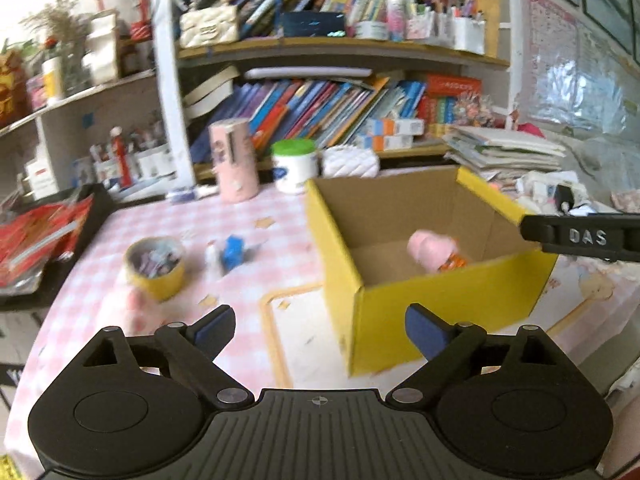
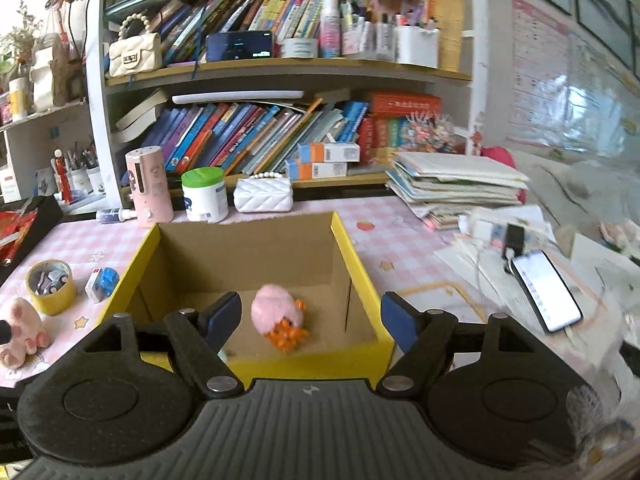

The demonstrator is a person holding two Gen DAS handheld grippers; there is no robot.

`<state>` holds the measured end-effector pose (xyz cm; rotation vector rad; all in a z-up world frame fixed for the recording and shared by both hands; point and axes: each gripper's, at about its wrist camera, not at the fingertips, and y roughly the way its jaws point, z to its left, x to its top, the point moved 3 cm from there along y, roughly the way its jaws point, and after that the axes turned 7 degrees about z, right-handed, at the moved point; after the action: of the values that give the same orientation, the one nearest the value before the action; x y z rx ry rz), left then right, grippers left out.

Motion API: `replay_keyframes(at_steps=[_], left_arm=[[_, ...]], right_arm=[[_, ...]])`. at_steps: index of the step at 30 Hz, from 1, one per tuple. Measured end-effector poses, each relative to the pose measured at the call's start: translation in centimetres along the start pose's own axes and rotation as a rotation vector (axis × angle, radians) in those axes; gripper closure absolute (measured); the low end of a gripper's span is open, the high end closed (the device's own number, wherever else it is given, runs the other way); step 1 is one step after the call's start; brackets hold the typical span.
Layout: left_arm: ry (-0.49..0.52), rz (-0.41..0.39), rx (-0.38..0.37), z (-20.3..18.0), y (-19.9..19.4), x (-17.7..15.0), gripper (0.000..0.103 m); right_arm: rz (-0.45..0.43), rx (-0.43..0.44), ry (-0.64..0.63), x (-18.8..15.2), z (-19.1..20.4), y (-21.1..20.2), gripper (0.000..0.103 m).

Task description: Organize objects

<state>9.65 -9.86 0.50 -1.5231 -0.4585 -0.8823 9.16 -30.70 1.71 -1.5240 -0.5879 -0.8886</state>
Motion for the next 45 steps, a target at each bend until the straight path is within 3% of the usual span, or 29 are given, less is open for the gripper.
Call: replay_keyframes(at_steps=[18,45], left_arm=[[-0.016,0.131,0.089,4.4,-2.7,-7.4,0.009],[-0.045,0.194,0.146,7.9,-5.2,-11.5,0.009]], right_arm=[[0.228,0.049,-0.100,-9.1,7.2,-2.0,0.022],[0.342,0.152,-0.187,-13.0,12.9,-3.8,0.019]])
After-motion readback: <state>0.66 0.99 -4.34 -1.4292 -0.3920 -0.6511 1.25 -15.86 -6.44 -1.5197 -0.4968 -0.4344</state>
